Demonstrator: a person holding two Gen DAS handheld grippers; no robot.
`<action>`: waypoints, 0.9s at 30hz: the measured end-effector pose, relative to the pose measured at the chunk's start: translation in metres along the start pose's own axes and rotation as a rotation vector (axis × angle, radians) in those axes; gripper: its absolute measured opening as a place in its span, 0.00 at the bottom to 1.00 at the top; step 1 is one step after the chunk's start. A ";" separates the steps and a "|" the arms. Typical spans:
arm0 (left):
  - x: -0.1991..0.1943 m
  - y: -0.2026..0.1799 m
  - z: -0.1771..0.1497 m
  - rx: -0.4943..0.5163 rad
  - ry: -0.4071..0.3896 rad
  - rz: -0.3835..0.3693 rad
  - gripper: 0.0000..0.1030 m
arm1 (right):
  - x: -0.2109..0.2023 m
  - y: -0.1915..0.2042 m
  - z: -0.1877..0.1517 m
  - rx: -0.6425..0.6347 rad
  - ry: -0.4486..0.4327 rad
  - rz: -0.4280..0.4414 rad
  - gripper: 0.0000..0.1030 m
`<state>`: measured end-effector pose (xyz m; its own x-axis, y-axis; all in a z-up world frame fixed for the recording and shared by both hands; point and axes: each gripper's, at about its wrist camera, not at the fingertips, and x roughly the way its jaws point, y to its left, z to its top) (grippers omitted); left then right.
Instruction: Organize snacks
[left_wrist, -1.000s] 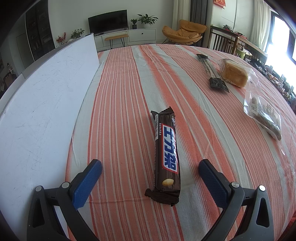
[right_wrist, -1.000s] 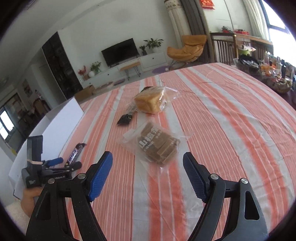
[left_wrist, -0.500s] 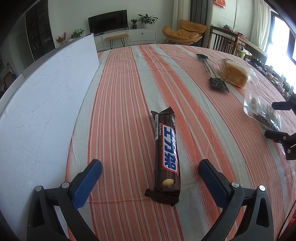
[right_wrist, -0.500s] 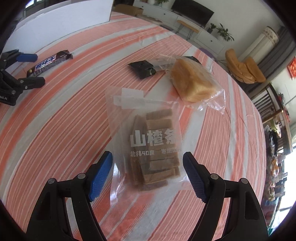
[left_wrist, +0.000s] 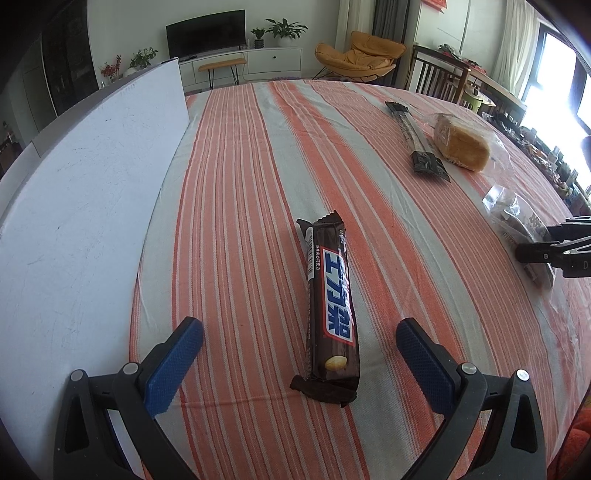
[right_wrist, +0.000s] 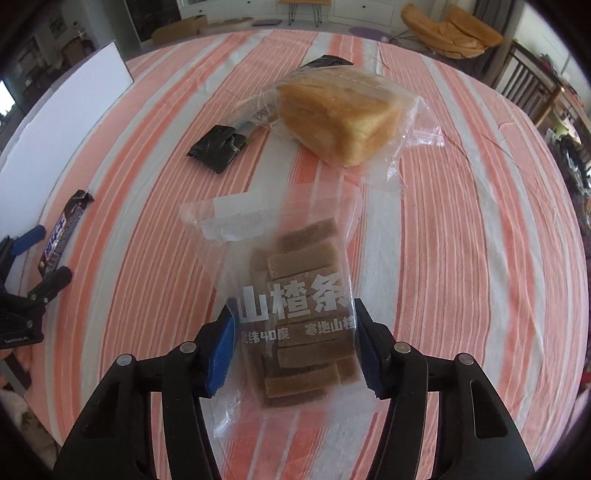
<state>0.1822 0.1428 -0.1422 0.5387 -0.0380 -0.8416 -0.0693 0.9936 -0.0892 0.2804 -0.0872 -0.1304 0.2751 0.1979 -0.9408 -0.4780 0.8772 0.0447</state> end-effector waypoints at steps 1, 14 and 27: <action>-0.003 0.005 0.002 -0.038 0.011 -0.046 1.00 | -0.002 0.005 -0.005 -0.016 0.001 -0.010 0.57; -0.015 -0.018 0.006 0.029 0.043 -0.066 0.16 | -0.055 -0.022 -0.075 0.460 -0.150 0.328 0.56; -0.194 0.047 -0.056 -0.209 -0.144 -0.458 0.16 | -0.112 0.053 -0.066 0.489 -0.210 0.580 0.57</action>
<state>0.0274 0.1907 -0.0131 0.6623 -0.4336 -0.6110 0.0419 0.8357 -0.5476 0.1698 -0.0917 -0.0450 0.2691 0.7190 -0.6408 -0.1852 0.6915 0.6982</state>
